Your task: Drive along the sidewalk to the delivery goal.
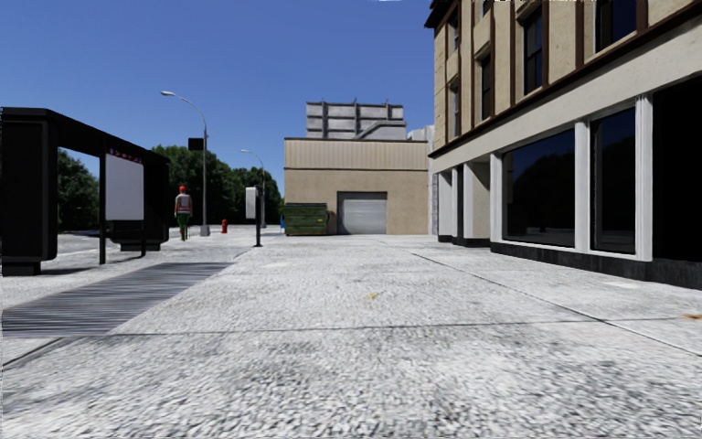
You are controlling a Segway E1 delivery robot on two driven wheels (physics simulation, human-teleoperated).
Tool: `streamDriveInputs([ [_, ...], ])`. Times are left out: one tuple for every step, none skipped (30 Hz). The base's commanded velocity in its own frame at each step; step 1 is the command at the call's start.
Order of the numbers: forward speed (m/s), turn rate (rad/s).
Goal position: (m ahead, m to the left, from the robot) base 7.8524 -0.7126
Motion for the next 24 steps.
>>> streamDriveInputs([
  [2.0,-1.0],
  [2.0,-1.0],
  [2.0,-1.03],
  [2.0,-1.03],
  [2.0,-1.03],
  [2.0,-1.03],
  [2.0,-1.01],
  [2.0,-0.82],
  [2.0,-0.82],
  [2.0,-0.03],
  [2.0,0.0],
  [2.0,0.0],
  [2.0,0.0],
  [2.0,0.0],
  [2.0,0.0],
  [2.0,0.0],
  [2.0,0.0],
  [2.0,0.0],
  [2.0,0.0],
  [2.0,0.0],
  [2.0,0.0],
  [2.0,0.0],
  [2.0,0.0],
  [2.0,0.0],
])
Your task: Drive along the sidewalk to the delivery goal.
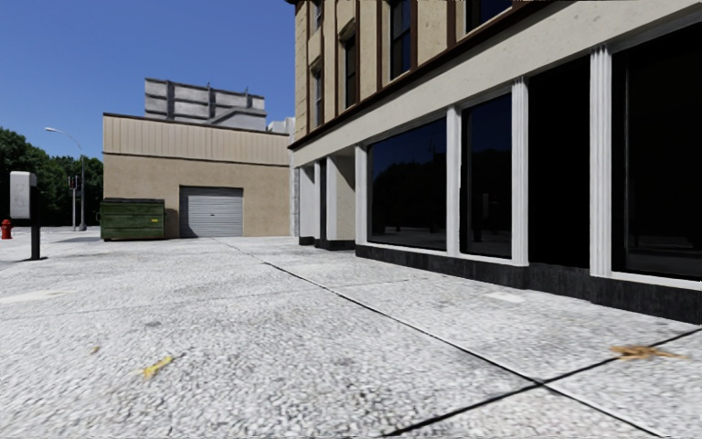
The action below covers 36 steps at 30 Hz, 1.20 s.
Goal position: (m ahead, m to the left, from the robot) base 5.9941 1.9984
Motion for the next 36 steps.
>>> streamDriveInputs([
  [2.0,0.0],
  [2.0,0.06],
  [2.0,0.13],
  [2.0,0.13],
  [2.0,0.21],
  [2.0,0.25],
  [2.0,0.25],
  [2.0,0.27],
  [2.0,0.32],
  [2.0,0.39],
  [2.0,0.39],
  [2.0,0.44],
  [2.0,0.46],
  [2.0,0.46],
  [2.0,0.46],
  [2.0,0.52],
  [2.0,0.56],
  [2.0,0.56],
  [2.0,0.57],
  [2.0,0.57],
  [2.0,0.57],
  [2.0,0.57],
  [2.0,0.57],
  [2.0,0.57],
  [2.0,0.57],
  [2.0,0.57],
  [2.0,0.57],
  [2.0,0.54],
  [2.0,0.54],
  [2.0,0.44],
  [2.0,0.28],
  [2.0,0.28],
  [2.0,0.23],
  [2.0,0.22],
  [2.0,0.22],
  [2.0,0.22],
])
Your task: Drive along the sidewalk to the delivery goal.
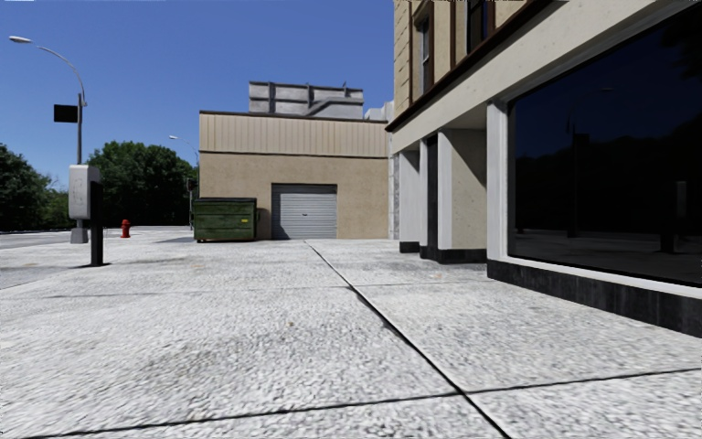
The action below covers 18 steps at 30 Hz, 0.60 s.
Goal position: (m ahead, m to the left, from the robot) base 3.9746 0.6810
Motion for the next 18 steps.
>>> streamDriveInputs([
  [2.0,0.12],
  [2.0,0.0],
  [2.0,0.0],
  [2.0,0.0],
  [2.0,0.0],
  [2.0,0.0],
  [2.0,0.0],
  [2.0,0.0],
  [2.0,0.0],
  [2.0,0.0],
  [2.0,0.0],
  [2.0,0.07],
  [2.0,0.1],
  [2.0,0.1],
  [2.0,0.1],
  [2.0,0.1],
  [2.0,0.1],
  [2.0,0.1],
])
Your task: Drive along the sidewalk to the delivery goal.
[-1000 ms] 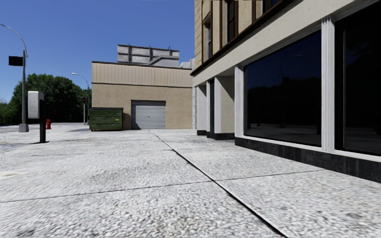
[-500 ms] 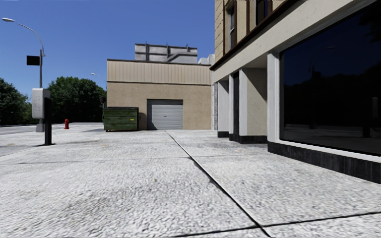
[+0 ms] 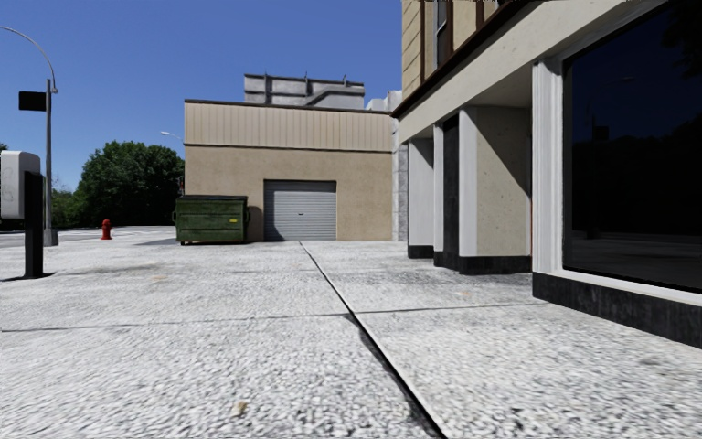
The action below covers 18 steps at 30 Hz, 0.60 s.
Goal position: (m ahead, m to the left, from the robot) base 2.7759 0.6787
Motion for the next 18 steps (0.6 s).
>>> streamDriveInputs([
  [2.0,0.11],
  [2.0,0.2],
  [2.0,0.2],
  [2.0,0.24],
  [2.0,0.25],
  [2.0,0.25],
  [2.0,0.26],
  [2.0,0.26],
  [2.0,0.26],
  [2.0,0.26],
  [2.0,0.28],
  [2.0,0.3],
  [2.0,0.3],
  [2.0,0.3],
  [2.0,0.31],
  [2.0,0.31],
  [2.0,0.31],
  [2.0,0.31],
])
